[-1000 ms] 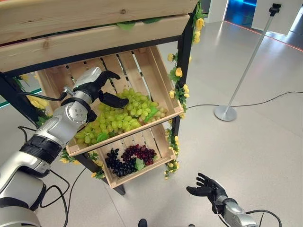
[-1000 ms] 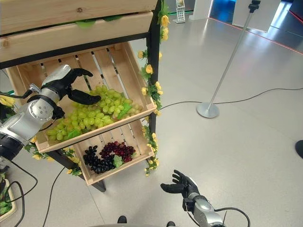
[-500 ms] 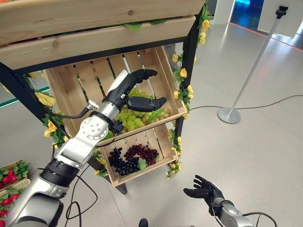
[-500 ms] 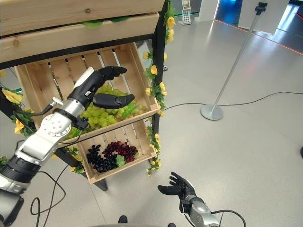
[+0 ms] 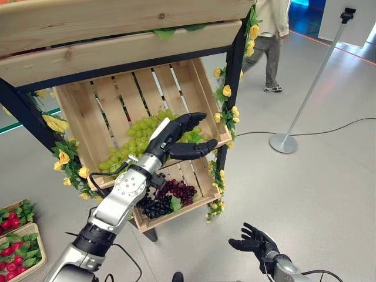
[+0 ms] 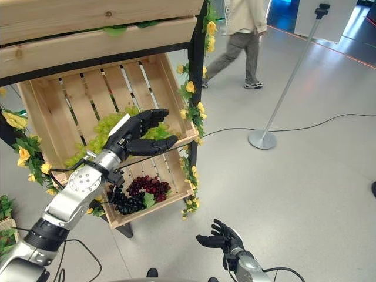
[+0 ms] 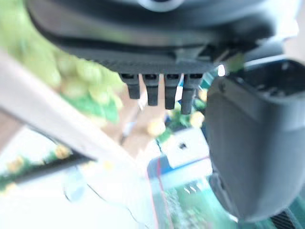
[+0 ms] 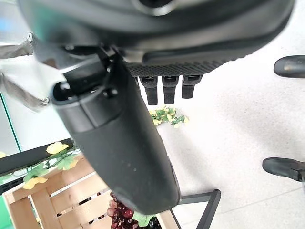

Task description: Pick up the fruits from the basket on one side to the basket on the other side

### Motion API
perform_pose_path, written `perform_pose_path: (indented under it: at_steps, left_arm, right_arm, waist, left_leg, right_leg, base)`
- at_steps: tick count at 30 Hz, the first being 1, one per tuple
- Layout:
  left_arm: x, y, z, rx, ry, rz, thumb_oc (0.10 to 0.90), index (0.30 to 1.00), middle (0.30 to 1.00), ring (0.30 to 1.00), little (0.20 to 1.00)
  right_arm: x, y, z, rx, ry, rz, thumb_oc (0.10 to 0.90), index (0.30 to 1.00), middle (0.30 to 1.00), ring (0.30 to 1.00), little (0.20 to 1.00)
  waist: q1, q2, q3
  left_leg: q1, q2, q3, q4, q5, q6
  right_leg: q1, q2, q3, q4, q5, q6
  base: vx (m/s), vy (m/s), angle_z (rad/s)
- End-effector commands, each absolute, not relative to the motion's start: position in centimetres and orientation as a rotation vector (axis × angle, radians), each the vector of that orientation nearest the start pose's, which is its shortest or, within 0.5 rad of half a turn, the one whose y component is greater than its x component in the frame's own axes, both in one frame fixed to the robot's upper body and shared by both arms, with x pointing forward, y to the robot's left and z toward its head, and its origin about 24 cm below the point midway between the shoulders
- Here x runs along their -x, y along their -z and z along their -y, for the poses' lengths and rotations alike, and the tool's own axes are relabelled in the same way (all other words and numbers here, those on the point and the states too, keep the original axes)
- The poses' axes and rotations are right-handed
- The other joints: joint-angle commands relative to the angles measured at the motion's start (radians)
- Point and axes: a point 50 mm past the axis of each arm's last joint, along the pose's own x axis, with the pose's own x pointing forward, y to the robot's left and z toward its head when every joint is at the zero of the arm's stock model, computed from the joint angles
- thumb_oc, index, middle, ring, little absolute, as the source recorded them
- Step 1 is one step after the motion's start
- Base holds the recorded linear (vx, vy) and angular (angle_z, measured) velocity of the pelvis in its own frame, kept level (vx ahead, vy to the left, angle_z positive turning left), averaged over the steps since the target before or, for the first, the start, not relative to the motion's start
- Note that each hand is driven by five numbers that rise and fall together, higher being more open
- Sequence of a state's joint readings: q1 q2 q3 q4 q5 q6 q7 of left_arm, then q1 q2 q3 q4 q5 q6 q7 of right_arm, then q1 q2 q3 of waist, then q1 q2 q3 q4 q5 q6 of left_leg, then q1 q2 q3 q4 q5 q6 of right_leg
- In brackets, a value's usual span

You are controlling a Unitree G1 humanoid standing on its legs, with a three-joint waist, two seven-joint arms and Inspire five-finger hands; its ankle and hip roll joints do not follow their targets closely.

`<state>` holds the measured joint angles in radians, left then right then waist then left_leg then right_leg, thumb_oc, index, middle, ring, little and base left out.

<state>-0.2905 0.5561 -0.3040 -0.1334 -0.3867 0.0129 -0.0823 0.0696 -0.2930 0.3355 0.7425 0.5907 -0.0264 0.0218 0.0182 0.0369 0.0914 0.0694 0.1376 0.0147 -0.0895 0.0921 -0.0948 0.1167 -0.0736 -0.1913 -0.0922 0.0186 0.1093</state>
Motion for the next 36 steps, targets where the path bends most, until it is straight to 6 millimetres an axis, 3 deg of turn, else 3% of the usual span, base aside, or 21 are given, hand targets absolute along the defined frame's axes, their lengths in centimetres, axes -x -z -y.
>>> perform_pose_path:
  at_steps: [1,8,12,14,17,18,19,21,25,27,28,29,30,31,32,33,34,36]
  left_arm:
    - [-27.5,-20.4,-13.2,-0.094,0.58,0.64,0.8,0.9,0.9,0.9,0.9]
    - [-26.5,-19.2,-12.4,0.086,0.705,0.619,0.8,0.9,0.9,0.9,0.9]
    - [-26.8,-17.2,-12.1,0.169,0.72,0.539,0.8,0.9,0.9,0.9,0.9]
    - [-26.7,-16.1,-12.2,0.177,0.71,0.502,0.8,0.9,0.9,0.9,0.9]
    - [-26.5,-13.4,-13.2,0.141,0.603,0.416,0.8,0.9,0.9,0.9,0.9]
    - [-26.5,-13.1,-13.3,0.146,0.601,0.4,0.8,0.9,0.9,0.9,0.9]
    - [-26.4,-11.8,-14.0,0.153,0.581,0.339,0.8,0.9,0.9,0.9,0.9]
    - [-26.4,-10.7,-14.1,0.135,0.595,0.298,0.8,0.9,0.9,0.9,0.9]
    - [-26.5,-8.1,-13.5,0.119,0.596,0.191,0.8,0.9,0.9,0.9,0.9]
    - [-26.5,-7.5,-13.5,0.11,0.591,0.17,0.8,0.9,0.9,0.9,0.9]
    - [-26.4,-6.5,-14.3,0.145,0.549,0.123,0.8,0.9,0.9,0.9,0.9]
    - [-26.3,-6.3,-14.5,0.151,0.538,0.112,0.8,0.9,0.9,0.9,0.9]
    - [-26.0,-5.2,-15.5,0.129,0.459,0.089,0.8,0.9,0.9,0.9,0.9]
    - [-26.0,-5.0,-15.7,0.124,0.451,0.085,0.8,0.9,0.9,0.9,0.9]
    - [-25.6,-3.8,-16.7,0.119,0.41,0.05,0.8,0.9,0.9,0.9,0.9]
    - [-25.5,-3.4,-16.9,0.117,0.404,0.035,0.8,0.9,0.9,0.9,0.9]
    - [-25.2,-2.0,-17.3,0.116,0.37,-0.007,0.8,0.9,0.9,0.9,0.9]
    - [-25.1,-1.0,-17.4,0.105,0.337,-0.046,0.8,0.9,0.9,0.9,0.9]
  right_arm:
    - [-19.0,9.6,18.8,-0.185,0.035,-0.63,0.8,0.9,0.9,0.9,0.9]
    - [-18.7,9.4,19.4,-0.18,0.051,-0.629,0.8,0.9,0.9,0.9,0.9]
    - [-18.8,9.2,19.8,-0.172,0.05,-0.627,0.8,0.9,0.9,0.9,0.9]
    - [-18.9,9.1,19.9,-0.166,0.043,-0.627,0.8,0.9,0.9,0.9,0.9]
    - [-19.6,9.0,19.4,-0.127,-0.046,-0.645,0.8,0.9,0.9,0.9,0.9]
    - [-19.7,8.9,19.3,-0.127,-0.048,-0.647,0.8,0.9,0.9,0.9,0.9]
    - [-19.8,9.0,18.9,-0.136,-0.056,-0.659,0.8,0.9,0.9,0.9,0.9]
    - [-19.6,9.1,18.9,-0.166,-0.022,-0.656,0.8,0.9,0.9,0.9,0.9]
    - [-19.0,9.4,18.6,-0.223,0.01,-0.645,0.8,0.9,0.9,0.9,0.9]
    - [-18.9,9.5,18.6,-0.241,0.025,-0.646,0.8,0.9,0.9,0.9,0.9]
    - [-18.8,9.7,18.5,-0.248,0.017,-0.659,0.8,0.9,0.9,0.9,0.9]
    - [-18.8,9.8,18.5,-0.253,0.018,-0.663,0.8,0.9,0.9,0.9,0.9]
    - [-18.8,10.0,17.9,-0.257,-0.016,-0.679,0.8,0.9,0.9,0.9,0.9]
    - [-18.8,10.0,17.8,-0.259,-0.018,-0.681,0.8,0.9,0.9,0.9,0.9]
    - [-18.7,10.2,17.7,-0.257,-0.032,-0.691,0.8,0.9,0.9,0.9,0.9]
    - [-18.6,10.3,17.7,-0.256,-0.028,-0.696,0.8,0.9,0.9,0.9,0.9]
    - [-18.3,10.7,18.1,-0.25,-0.023,-0.711,0.8,0.9,0.9,0.9,0.9]
    - [-18.1,11.1,18.3,-0.246,-0.016,-0.727,0.8,0.9,0.9,0.9,0.9]
  waist:
    - [-0.004,-0.044,-0.014]
    - [-0.032,-0.047,-0.009]
    - [-0.055,-0.054,-0.003]
    - [-0.055,-0.056,-0.001]
    - [-0.018,-0.051,0.018]
    - [-0.014,-0.052,0.017]
    - [-0.014,-0.046,0.023]
    - [-0.032,-0.045,0.03]
    - [-0.071,-0.039,0.05]
    - [-0.081,-0.036,0.057]
    - [-0.075,-0.035,0.066]
    - [-0.071,-0.035,0.068]
    - [-0.045,-0.032,0.077]
    - [-0.041,-0.032,0.076]
    - [-0.029,-0.019,0.079]
    - [-0.026,-0.015,0.077]
    - [-0.02,-0.012,0.074]
    - [-0.01,-0.018,0.069]
  left_leg:
    - [0.036,0.0,0.029,0.002,-0.071,-0.003]
    - [0.047,0.004,0.054,0.002,-0.076,0.001]
    - [0.067,0.003,0.077,0.002,-0.087,0.007]
    - [0.075,-0.011,0.056,0.002,-0.094,0.016]
    - [0.081,-0.107,-0.115,0.022,-0.127,0.06]
    - [0.076,-0.117,-0.131,0.026,-0.129,0.064]
    - [0.071,-0.126,-0.101,0.039,-0.137,0.077]
    - [0.08,-0.116,-0.04,0.035,-0.137,0.081]
    - [0.087,-0.145,-0.035,0.002,-0.136,0.105]
    - [0.082,-0.157,-0.039,0.002,-0.139,0.11]
    - [0.086,-0.162,-0.002,0.002,-0.144,0.107]
    - [0.088,-0.161,0.011,0.002,-0.145,0.106]
    - [0.095,-0.149,0.093,0.002,-0.148,0.102]
    - [0.092,-0.148,0.105,0.002,-0.146,0.102]
    - [0.081,-0.131,0.149,0.002,-0.126,0.11]
    - [0.073,-0.126,0.157,0.002,-0.118,0.112]
    - [0.05,-0.11,0.173,0.017,-0.106,0.119]
    - [0.028,-0.1,0.191,0.038,-0.1,0.114]
  right_leg:
    - [0.033,-0.051,0.005,0.005,-0.012,0.014]
    - [0.026,-0.043,0.031,0.005,-0.004,0.011]
    - [0.015,-0.03,0.075,0.005,0.003,0.008]
    - [0.008,-0.022,0.111,0.005,0.007,0.007]
    - [-0.004,-0.008,0.238,0.005,0.029,0.016]
    - [-0.009,-0.008,0.248,0.005,0.033,0.018]
    - [-0.012,-0.013,0.274,0.005,0.043,0.021]
    - [-0.013,-0.027,0.263,0.005,0.053,0.025]
    - [-0.072,-0.063,0.269,0.009,0.105,0.063]
    - [-0.104,-0.071,0.266,0.015,0.124,0.074]
    - [-0.149,-0.102,0.175,0.054,0.157,0.088]
    - [-0.156,-0.109,0.155,0.065,0.165,0.09]
    - [-0.181,-0.149,0.039,0.16,0.183,0.093]
    - [-0.185,-0.153,0.028,0.174,0.183,0.091]
    - [-0.179,-0.143,0.006,0.296,0.131,0.074]
    - [-0.181,-0.137,0.005,0.324,0.115,0.067]
    - [-0.153,-0.106,-0.008,0.359,0.042,0.045]
    - [-0.115,-0.088,-0.034,0.318,-0.011,0.03]
  base:
    - [-0.02,0.028,-0.08]
    - [-0.02,0.033,-0.1]
    - [-0.03,0.044,-0.21]
    - [-0.02,0.079,-0.28]
    - [-0.02,0.104,-0.74]
    - [-0.04,0.146,-1.54]
    - [-0.05,0.184,-1.87]
    - [-0.05,0.184,-1.53]
    - [-0.11,0.179,-0.23]
    - [-0.12,0.114,-0.15]
    - [-0.1,0.061,-0.23]
    - [-0.2,0.087,-0.7]
    - [-0.14,0.044,-0.98]
    - [-0.22,0.077,-1.73]
    - [-0.14,0.049,-1.67]
    - [-0.19,0.022,-1.65]
    - [-0.12,-0.052,-0.94]
    - [-0.09,-0.137,-0.58]
